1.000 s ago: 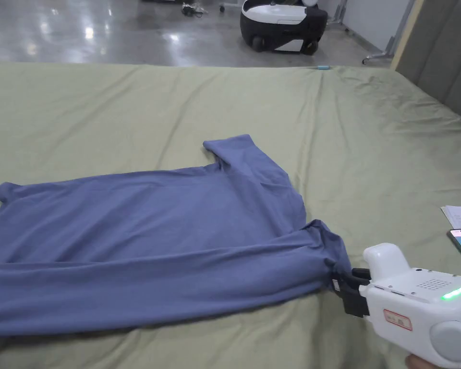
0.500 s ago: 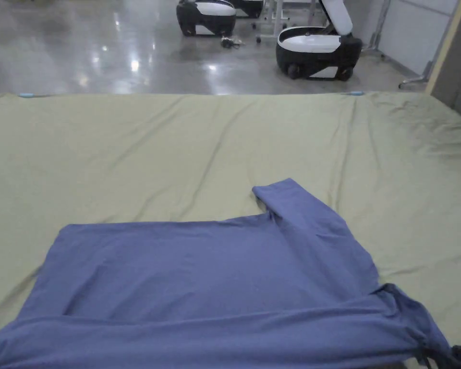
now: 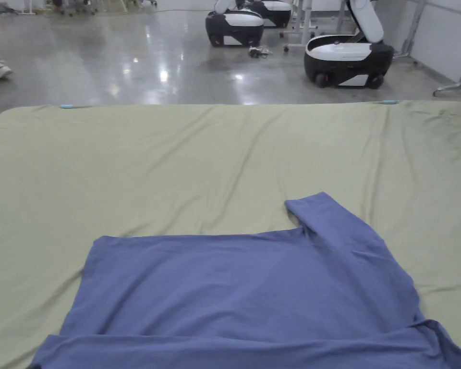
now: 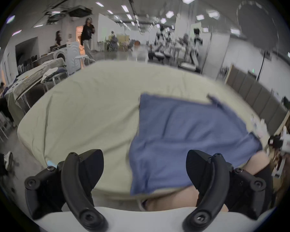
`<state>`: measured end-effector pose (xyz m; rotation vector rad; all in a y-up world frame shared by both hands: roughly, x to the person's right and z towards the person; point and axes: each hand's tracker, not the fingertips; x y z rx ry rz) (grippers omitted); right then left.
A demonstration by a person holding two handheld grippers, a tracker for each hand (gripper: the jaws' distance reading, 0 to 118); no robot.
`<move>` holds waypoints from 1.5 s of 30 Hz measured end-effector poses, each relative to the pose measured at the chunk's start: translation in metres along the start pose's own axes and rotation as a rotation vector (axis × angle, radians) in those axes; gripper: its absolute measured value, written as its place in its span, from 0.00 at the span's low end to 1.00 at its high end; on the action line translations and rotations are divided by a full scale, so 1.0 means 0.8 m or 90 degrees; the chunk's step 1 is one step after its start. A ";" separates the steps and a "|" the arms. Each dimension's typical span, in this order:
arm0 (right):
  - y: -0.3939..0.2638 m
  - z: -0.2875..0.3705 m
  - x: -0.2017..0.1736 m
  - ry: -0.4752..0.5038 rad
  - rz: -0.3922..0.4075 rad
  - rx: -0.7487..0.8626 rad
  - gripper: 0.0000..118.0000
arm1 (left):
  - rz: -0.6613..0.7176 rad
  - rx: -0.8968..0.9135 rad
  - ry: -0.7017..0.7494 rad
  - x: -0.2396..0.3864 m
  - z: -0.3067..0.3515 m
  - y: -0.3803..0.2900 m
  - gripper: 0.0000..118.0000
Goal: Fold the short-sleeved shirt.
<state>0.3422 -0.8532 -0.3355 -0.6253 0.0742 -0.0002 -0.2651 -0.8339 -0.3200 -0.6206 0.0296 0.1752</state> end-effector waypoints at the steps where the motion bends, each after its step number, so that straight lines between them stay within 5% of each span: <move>1: 0.019 0.000 -0.006 -0.001 -0.010 0.030 0.93 | 0.001 0.031 -0.003 0.007 0.004 0.018 0.85; 2: 0.036 -0.002 -0.012 0.008 -0.014 0.050 0.82 | -0.010 0.048 -0.004 0.014 0.003 0.032 0.81; 3: 0.057 -0.003 -0.020 0.029 -0.020 0.069 0.47 | -0.027 0.053 0.005 0.024 -0.002 0.052 0.65; 4: 0.080 -0.009 -0.028 0.068 -0.014 0.085 0.00 | -0.059 0.038 0.011 0.035 -0.013 0.073 0.14; 5: 0.097 -0.017 -0.035 0.085 0.004 0.093 0.00 | -0.091 0.037 -0.013 0.040 -0.022 0.087 0.00; 7: 0.132 -0.048 -0.058 0.020 0.035 0.120 0.00 | -0.099 0.059 -0.006 0.050 -0.059 0.116 0.00; 14: 0.196 -0.130 -0.109 0.081 0.080 0.100 0.00 | -0.095 -0.050 -0.005 0.025 -0.263 0.198 0.00; 15: 0.196 -0.141 -0.111 0.081 0.086 0.098 0.00 | -0.098 -0.075 0.010 0.021 -0.297 0.199 0.05; 18: 0.199 -0.165 -0.120 0.099 0.085 0.077 0.00 | -0.089 -0.171 0.040 0.007 -0.389 0.192 0.75; 19: 0.195 -0.172 -0.116 0.099 0.084 0.070 0.00 | -0.067 -0.207 0.044 0.002 -0.414 0.186 0.86; 22: 0.189 -0.187 -0.118 0.098 0.098 0.044 0.00 | -0.073 -0.229 0.071 -0.001 -0.450 0.166 0.82; 25: 0.179 -0.202 -0.107 0.093 0.108 0.018 0.00 | -0.079 -0.250 0.056 0.002 -0.451 0.156 0.47; 27: 0.177 -0.214 -0.099 0.093 0.102 0.003 0.00 | -0.124 -0.204 0.056 0.021 -0.428 0.160 0.01; 32: 0.195 -0.284 -0.076 0.068 0.093 -0.068 0.06 | -0.134 -0.178 0.035 0.026 -0.407 0.161 0.01; 35: 0.209 -0.356 -0.055 0.040 0.074 -0.129 0.77 | -0.106 -0.174 0.016 0.019 -0.394 0.172 0.01; 36: 0.211 -0.385 -0.046 0.036 0.063 -0.149 0.84 | -0.109 -0.171 0.019 0.026 -0.384 0.173 0.01; 40: 0.209 -0.454 -0.019 0.001 0.011 -0.234 0.75 | -0.115 -0.175 0.018 0.012 -0.388 0.166 0.01; 42: 0.200 -0.475 -0.009 0.012 0.007 -0.242 0.47 | -0.099 -0.179 0.006 0.009 -0.386 0.165 0.01; 45: 0.186 -0.474 -0.006 -0.008 0.011 -0.240 0.42 | -0.100 -0.187 0.006 0.024 -0.376 0.158 0.01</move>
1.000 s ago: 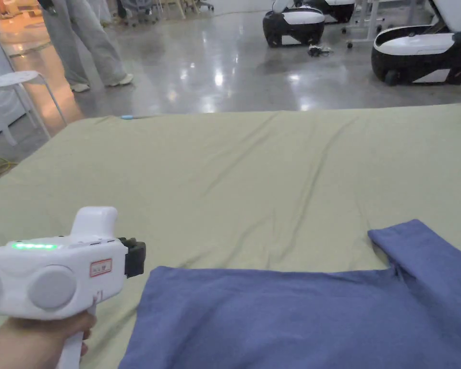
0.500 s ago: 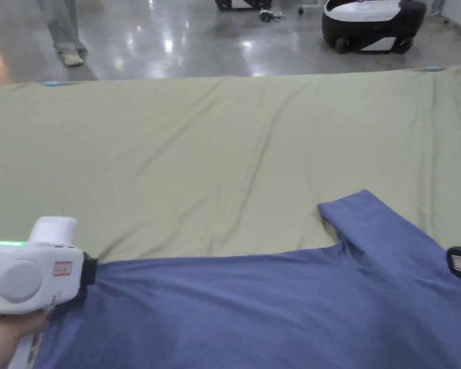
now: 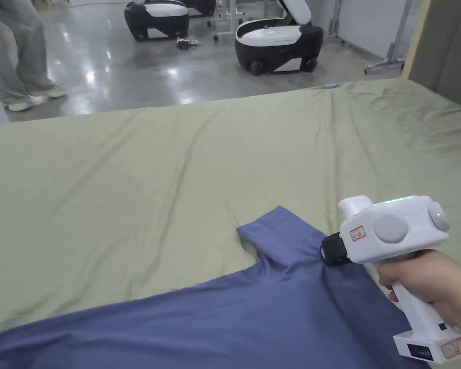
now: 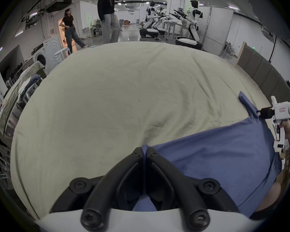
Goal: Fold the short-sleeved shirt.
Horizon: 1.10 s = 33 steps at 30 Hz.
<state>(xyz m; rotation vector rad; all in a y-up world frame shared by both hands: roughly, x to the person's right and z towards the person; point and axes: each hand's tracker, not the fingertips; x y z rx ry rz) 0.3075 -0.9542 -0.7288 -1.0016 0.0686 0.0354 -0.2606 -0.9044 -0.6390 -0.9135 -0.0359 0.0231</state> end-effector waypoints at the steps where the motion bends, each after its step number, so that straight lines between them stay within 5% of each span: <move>1: -0.002 0.012 0.000 0.014 -0.010 0.020 0.30 | -0.008 -0.004 0.005 0.001 0.000 -0.002 0.01; 2: -0.003 0.019 0.001 0.019 -0.018 0.029 0.05 | -0.009 -0.005 0.005 0.001 0.001 -0.003 0.01; 3: -0.005 0.028 0.004 0.010 -0.037 0.041 0.01 | -0.007 -0.007 0.001 -0.010 -0.001 -0.004 0.01; 12: -0.029 0.173 0.016 0.043 -0.002 0.141 0.01 | 0.026 0.069 -0.029 -0.016 0.117 -0.016 0.01; 20: -0.152 0.307 0.033 0.086 0.009 0.172 0.01 | 0.010 0.119 -0.064 -0.019 0.233 -0.114 0.01; 24: -0.237 0.324 0.026 0.068 0.047 0.154 0.01 | 0.012 0.096 -0.082 -0.016 0.247 -0.184 0.01; 33: -0.356 0.279 0.024 0.041 0.041 0.081 0.01 | 0.048 0.005 -0.091 -0.041 0.209 -0.292 0.01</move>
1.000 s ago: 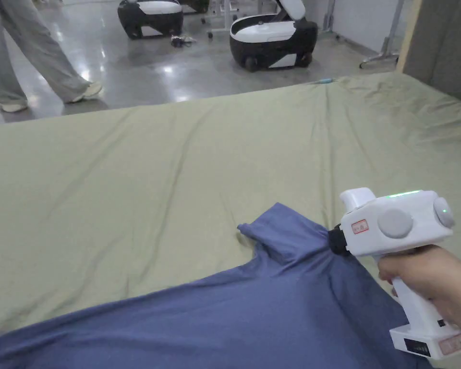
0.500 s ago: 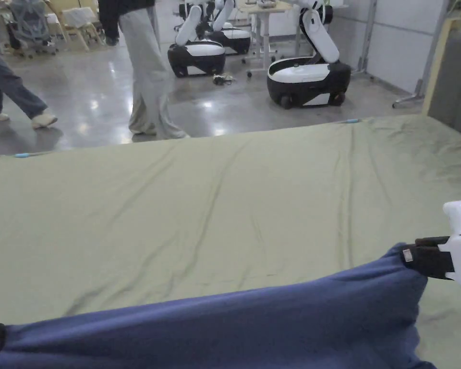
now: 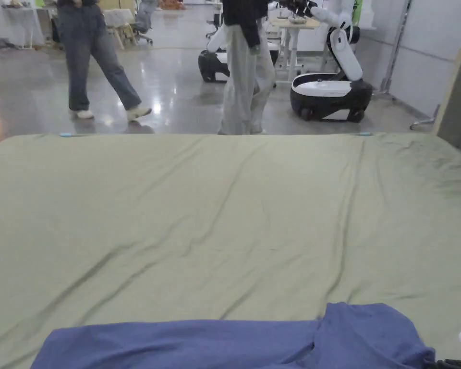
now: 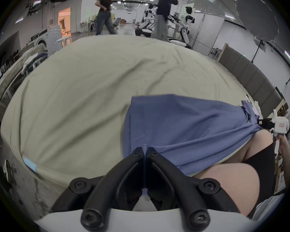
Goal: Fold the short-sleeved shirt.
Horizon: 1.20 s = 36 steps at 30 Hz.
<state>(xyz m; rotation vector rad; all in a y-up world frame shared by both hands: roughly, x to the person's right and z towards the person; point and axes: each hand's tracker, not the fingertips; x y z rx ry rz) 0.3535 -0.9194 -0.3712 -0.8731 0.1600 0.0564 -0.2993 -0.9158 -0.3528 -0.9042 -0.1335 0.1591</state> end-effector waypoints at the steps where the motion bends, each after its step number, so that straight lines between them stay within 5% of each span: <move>1: -0.005 -0.004 0.003 0.000 -0.013 -0.011 0.01 | 0.007 -0.008 0.004 -0.003 -0.004 -0.006 0.01; 4: -0.019 -0.018 -0.003 -0.044 0.024 -0.017 0.01 | -0.013 0.001 0.016 -0.006 -0.013 -0.017 0.01; 9: -0.016 -0.020 -0.013 -0.056 0.009 -0.006 0.01 | 0.006 0.001 0.029 -0.005 -0.012 -0.009 0.07; 11: -0.014 -0.008 -0.013 -0.043 0.000 0.004 0.28 | 0.032 0.023 0.055 -0.004 0.001 -0.004 0.65; 12: -0.013 0.005 -0.015 -0.023 0.004 0.023 0.60 | 0.025 0.021 0.107 -0.001 0.008 0.000 0.88; 13: -0.011 0.019 -0.015 -0.038 0.011 0.050 0.98 | 0.021 0.040 0.124 -0.001 0.021 0.002 0.93; 14: -0.010 0.029 -0.018 -0.055 0.008 0.067 0.99 | 0.023 0.078 0.104 0.005 0.040 0.001 0.93; 18: 0.009 0.089 -0.030 -0.094 -0.019 0.187 0.96 | 0.079 0.169 0.044 0.005 0.113 0.009 0.92; 19: 0.013 0.102 -0.035 -0.103 -0.028 0.222 0.88 | 0.096 0.174 0.035 0.002 0.126 0.010 0.87; 20: 0.017 0.112 -0.040 -0.095 -0.037 0.243 0.71 | 0.116 0.181 0.019 -0.001 0.136 0.011 0.75; 22: 0.029 0.129 -0.062 -0.071 -0.045 0.250 0.07 | 0.160 0.199 -0.062 -0.006 0.156 0.009 0.26; 23: 0.032 0.131 -0.071 -0.076 -0.040 0.250 0.03 | 0.178 0.197 -0.107 -0.014 0.161 0.009 0.07; 24: 0.037 0.132 -0.081 -0.082 -0.030 0.250 0.03 | 0.207 0.193 -0.149 -0.023 0.161 0.009 0.00; 27: 0.046 0.130 -0.096 -0.030 -0.001 0.237 0.01 | 0.234 0.171 -0.220 -0.045 0.152 0.013 0.00; 31: 0.065 0.127 -0.132 -0.042 0.014 0.235 0.00 | 0.178 0.131 -0.202 -0.062 0.119 0.024 0.00; 33: 0.070 0.125 -0.142 -0.038 0.017 0.228 0.00 | 0.200 0.087 -0.274 -0.085 0.097 0.033 0.01; 34: 0.072 0.124 -0.146 -0.038 0.018 0.226 0.00 | 0.210 0.063 -0.319 -0.108 0.077 0.037 0.22; 36: 0.077 0.122 -0.154 -0.035 0.025 0.218 0.00 | 0.227 0.060 -0.321 -0.126 0.052 0.043 0.83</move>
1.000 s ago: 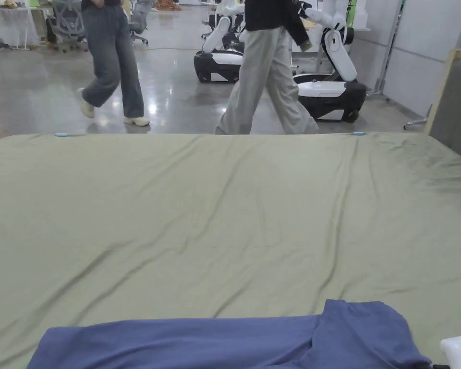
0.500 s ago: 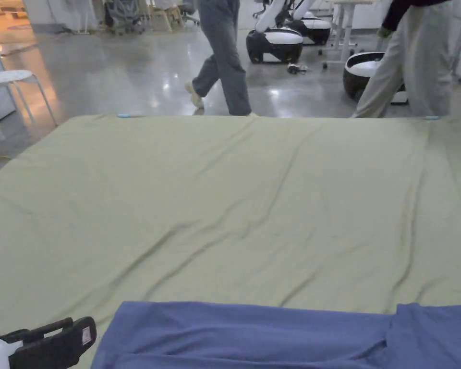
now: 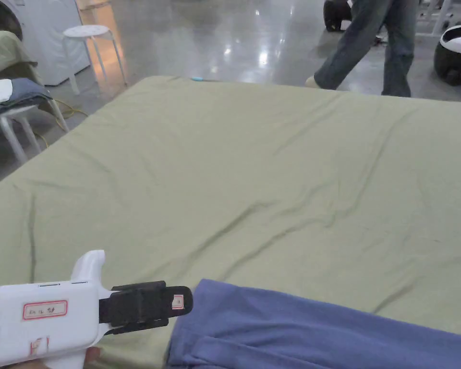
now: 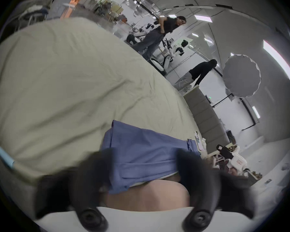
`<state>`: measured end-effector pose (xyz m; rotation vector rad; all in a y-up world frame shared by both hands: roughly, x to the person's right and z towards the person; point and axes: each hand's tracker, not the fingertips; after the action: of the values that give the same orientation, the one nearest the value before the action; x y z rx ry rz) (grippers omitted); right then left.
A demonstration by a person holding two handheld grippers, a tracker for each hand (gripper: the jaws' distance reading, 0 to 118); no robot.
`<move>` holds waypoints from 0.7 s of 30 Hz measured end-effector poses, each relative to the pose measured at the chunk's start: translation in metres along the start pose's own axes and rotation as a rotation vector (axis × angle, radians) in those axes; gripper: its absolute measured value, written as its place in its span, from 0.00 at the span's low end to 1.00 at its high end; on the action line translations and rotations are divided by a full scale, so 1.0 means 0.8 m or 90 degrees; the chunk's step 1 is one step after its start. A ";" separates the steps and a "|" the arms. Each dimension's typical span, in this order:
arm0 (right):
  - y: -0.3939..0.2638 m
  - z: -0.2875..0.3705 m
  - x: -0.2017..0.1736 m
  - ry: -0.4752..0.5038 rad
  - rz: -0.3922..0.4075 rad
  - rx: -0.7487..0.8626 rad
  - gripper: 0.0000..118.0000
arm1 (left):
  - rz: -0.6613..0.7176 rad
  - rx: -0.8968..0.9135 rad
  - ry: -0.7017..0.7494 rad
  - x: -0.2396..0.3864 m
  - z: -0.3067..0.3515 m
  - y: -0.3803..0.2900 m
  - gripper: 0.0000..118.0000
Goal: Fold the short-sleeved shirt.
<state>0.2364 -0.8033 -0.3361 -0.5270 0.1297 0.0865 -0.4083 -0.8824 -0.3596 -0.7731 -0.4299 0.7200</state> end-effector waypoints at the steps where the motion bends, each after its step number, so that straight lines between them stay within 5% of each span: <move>1: -0.001 0.001 0.001 -0.002 0.003 -0.003 0.00 | 0.006 -0.030 -0.032 -0.017 -0.012 0.007 0.99; 8: -0.001 0.003 -0.002 0.005 0.004 -0.013 0.00 | 0.174 -0.143 -0.109 -0.084 -0.091 0.036 0.99; 12: -0.006 0.000 0.006 0.005 0.012 -0.029 0.00 | 0.105 -0.126 -0.134 -0.076 -0.108 0.035 0.99; 16: -0.006 -0.004 0.006 0.018 0.021 -0.036 0.00 | 0.126 -0.138 -0.156 -0.075 -0.126 0.027 0.96; 17: -0.007 -0.001 0.006 0.019 0.023 -0.037 0.00 | 0.122 -0.148 -0.166 -0.068 -0.130 0.028 0.90; 18: -0.008 -0.001 0.006 0.021 0.024 -0.037 0.00 | 0.114 -0.164 -0.173 -0.066 -0.133 0.023 0.72; 20: -0.009 -0.001 0.006 0.028 0.023 -0.037 0.00 | 0.089 -0.177 -0.152 -0.050 -0.141 0.022 0.63; 21: -0.011 0.003 0.005 0.032 0.024 -0.036 0.00 | 0.076 -0.197 -0.125 -0.044 -0.149 0.021 0.39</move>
<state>0.2414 -0.8095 -0.3306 -0.5830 0.1871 0.1141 -0.3686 -0.9567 -0.4529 -1.0295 -0.6889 0.8561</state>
